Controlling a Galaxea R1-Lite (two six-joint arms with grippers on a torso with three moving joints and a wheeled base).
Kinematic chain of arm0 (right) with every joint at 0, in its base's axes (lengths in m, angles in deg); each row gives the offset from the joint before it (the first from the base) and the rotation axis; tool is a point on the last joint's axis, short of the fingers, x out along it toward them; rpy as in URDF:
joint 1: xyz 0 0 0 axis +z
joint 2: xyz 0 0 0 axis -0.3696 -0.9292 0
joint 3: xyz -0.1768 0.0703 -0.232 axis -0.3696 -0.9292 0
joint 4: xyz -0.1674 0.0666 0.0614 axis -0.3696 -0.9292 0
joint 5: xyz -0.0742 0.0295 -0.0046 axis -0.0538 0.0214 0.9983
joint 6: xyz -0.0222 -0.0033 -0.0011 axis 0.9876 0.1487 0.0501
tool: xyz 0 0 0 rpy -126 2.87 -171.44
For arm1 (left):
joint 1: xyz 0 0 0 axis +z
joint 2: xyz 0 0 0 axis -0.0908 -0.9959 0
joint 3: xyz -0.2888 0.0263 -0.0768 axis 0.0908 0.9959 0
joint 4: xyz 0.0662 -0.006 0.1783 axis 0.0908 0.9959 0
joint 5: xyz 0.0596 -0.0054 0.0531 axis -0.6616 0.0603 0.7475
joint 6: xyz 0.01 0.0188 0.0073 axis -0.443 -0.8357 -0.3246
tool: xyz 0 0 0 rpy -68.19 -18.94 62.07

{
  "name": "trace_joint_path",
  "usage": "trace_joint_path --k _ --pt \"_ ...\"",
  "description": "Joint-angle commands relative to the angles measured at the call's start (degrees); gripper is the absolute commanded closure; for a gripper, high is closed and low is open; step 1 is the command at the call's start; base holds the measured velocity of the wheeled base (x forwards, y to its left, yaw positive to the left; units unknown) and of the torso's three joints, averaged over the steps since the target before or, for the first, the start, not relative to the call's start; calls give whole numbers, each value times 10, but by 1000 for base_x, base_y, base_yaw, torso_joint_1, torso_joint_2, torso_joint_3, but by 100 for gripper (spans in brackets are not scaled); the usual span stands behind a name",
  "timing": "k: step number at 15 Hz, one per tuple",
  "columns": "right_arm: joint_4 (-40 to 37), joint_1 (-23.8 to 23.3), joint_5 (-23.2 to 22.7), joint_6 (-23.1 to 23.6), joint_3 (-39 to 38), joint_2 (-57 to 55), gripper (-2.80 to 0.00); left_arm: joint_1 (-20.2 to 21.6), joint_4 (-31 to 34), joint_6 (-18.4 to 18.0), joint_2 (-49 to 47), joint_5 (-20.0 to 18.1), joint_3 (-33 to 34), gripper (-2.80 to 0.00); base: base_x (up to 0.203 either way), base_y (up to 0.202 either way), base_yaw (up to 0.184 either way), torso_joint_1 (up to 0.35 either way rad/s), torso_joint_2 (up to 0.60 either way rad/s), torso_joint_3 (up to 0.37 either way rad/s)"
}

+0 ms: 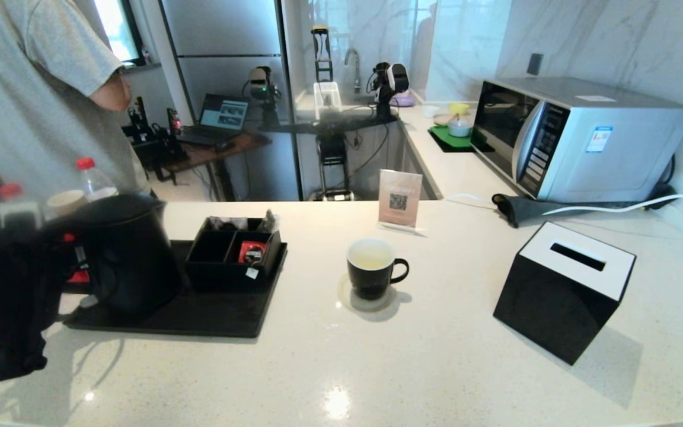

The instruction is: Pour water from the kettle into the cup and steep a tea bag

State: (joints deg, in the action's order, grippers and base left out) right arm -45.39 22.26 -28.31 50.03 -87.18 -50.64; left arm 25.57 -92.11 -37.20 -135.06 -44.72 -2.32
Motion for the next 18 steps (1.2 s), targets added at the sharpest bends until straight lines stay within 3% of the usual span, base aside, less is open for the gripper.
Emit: trace_joint_path --k 1,18 --pt "0 0 0 0 0 0 0 1 -24 -1 -15 1 -2 0 0 0 0 0 0 0" --pt "0 0 0 0 0 0 0 12 -24 14 -31 -1 -17 0 0 0 0 0 0 0"
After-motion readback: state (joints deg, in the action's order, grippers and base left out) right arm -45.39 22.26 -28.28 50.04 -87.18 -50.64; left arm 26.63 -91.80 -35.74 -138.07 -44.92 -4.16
